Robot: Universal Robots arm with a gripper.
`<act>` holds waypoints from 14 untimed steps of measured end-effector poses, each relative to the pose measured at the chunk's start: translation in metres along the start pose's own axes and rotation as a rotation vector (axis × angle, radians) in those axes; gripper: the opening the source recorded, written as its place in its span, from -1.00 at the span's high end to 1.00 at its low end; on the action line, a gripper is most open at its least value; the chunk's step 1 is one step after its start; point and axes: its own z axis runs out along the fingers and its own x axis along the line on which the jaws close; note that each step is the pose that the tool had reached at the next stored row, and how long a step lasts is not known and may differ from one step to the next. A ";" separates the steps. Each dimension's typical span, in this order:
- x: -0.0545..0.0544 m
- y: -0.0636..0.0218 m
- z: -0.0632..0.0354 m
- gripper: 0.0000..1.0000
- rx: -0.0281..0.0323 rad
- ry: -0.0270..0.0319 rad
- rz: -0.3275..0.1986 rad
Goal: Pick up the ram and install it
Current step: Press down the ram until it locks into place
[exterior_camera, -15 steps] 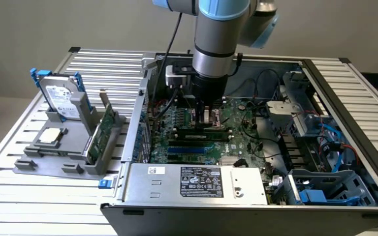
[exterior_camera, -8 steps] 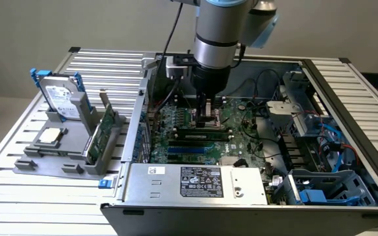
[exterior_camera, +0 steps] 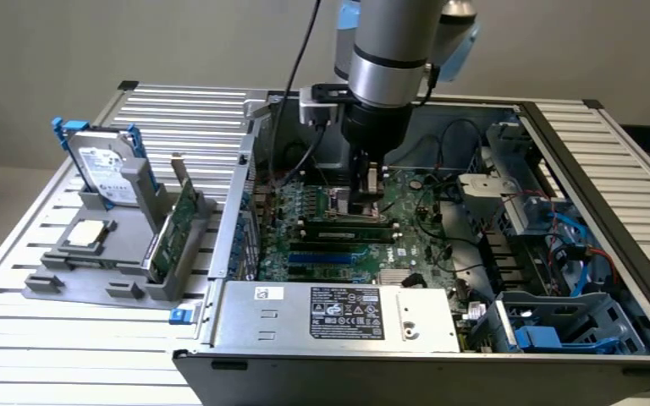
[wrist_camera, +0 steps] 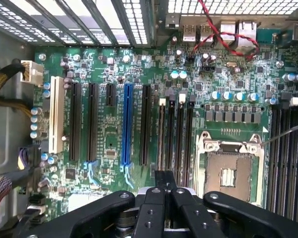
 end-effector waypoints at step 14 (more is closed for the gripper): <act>0.007 -0.0092 -0.0083 0.79 -0.0001 -0.0054 0.002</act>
